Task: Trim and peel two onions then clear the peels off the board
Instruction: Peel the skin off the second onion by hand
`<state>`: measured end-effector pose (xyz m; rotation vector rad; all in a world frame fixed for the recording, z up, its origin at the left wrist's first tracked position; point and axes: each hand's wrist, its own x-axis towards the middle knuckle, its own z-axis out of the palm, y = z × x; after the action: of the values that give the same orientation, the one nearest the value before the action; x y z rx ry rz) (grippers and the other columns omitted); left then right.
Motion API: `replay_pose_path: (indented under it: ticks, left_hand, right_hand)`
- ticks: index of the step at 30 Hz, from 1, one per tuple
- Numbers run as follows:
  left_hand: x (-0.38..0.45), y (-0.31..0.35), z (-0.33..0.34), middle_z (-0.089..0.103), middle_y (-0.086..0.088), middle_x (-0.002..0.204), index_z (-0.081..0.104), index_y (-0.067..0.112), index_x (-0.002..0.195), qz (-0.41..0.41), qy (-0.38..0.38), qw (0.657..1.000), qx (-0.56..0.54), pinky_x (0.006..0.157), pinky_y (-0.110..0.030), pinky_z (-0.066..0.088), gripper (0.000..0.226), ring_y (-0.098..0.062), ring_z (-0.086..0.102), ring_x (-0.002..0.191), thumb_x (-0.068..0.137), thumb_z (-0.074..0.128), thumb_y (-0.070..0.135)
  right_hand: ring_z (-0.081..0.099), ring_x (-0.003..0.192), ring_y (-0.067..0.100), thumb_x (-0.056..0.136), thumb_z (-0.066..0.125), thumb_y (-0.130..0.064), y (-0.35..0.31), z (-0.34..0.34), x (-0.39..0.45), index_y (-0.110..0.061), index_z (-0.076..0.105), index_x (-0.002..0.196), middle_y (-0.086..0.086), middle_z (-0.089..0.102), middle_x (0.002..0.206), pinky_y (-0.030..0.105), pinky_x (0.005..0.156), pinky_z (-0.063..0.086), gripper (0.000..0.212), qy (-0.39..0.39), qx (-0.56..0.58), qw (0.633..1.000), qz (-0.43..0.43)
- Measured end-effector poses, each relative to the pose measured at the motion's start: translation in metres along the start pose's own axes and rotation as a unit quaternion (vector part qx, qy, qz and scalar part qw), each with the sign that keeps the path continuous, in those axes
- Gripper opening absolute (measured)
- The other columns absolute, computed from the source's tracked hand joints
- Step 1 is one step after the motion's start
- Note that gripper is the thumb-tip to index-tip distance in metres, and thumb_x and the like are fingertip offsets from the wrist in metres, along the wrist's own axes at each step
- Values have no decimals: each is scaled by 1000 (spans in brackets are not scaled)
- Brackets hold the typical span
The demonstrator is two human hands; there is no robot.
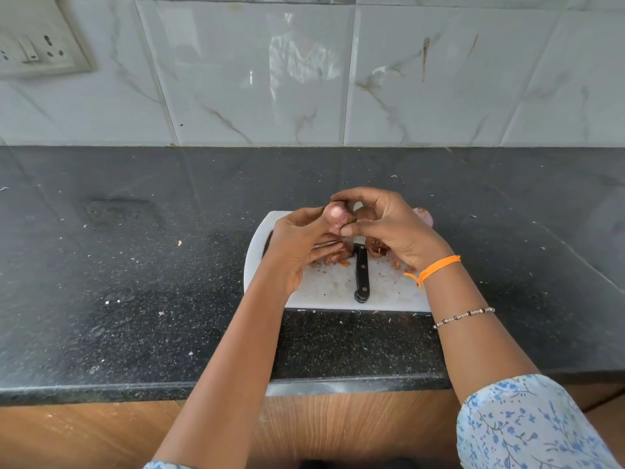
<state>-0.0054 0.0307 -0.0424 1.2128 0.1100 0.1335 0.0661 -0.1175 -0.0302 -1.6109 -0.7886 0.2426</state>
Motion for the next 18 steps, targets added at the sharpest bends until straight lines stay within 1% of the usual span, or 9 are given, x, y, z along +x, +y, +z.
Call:
replay_pose_path:
  ticks: [3,6,9,10,12,13,15,16,18]
  left_hand:
    - [1,0,-1,72,-9,81,63,4,95,1,9,1000,5,71,-28,59,18,-18,71,76,81,69,13]
    - [1,1,-5,73,-9,75,64,4,90,3,-5,1000,-16,69,-29,60,6,-18,71,70,86,62,9]
    - [2,2,-6,72,-9,70,62,3,85,13,19,999,-33,61,-27,59,11,-18,71,64,92,55,9]
    - [2,2,-5,72,-9,70,62,3,85,15,30,999,-36,60,-27,59,13,-18,71,63,92,55,10]
    - [1,2,-4,71,-10,75,62,6,84,7,40,999,-33,63,-28,59,14,-19,71,67,92,57,16]
    - [1,1,-3,71,-10,79,62,7,84,-1,35,999,-27,66,-29,60,15,-20,71,71,89,60,22]
    - [0,1,-1,72,-11,86,62,10,89,-13,19,1000,-4,71,-32,59,26,-23,71,81,76,69,31]
    - [0,0,0,72,-11,89,61,10,90,-16,16,1000,7,72,-32,59,29,-23,71,83,73,71,30]
    - [0,0,-1,71,-13,90,61,8,90,-16,17,1000,10,72,-30,59,21,-20,71,79,77,72,20]
  right_hand:
    - [66,91,9,71,72,10,0,1,0,-15,64,109,0,68,101,25,83,55,46,-19,-7,1000,9]
    - [66,90,7,70,74,6,1,-1,-2,-19,65,107,-4,68,102,23,81,54,46,-16,3,1000,10]
    - [67,91,8,66,75,-4,0,0,-2,-18,64,108,-1,66,106,23,81,54,45,-9,32,999,10]
    - [67,91,9,65,75,-5,0,0,-2,-17,64,108,-1,66,106,23,82,54,45,-7,35,999,7]
    - [67,89,8,69,74,3,-1,1,-1,-15,63,108,0,66,105,23,83,54,45,-2,26,1000,1]
    - [67,89,7,70,73,6,-1,2,-1,-14,63,108,0,66,104,23,83,54,44,0,19,1000,-1]
    - [67,89,8,72,72,10,-1,2,-1,-14,63,109,1,66,104,25,85,55,45,0,10,1000,2]
    - [67,90,10,72,71,10,0,2,0,-13,63,109,2,66,104,28,86,55,45,-3,10,1000,5]
    - [66,93,13,72,72,11,2,3,0,-13,63,110,3,67,105,30,86,56,45,-13,4,1000,10]
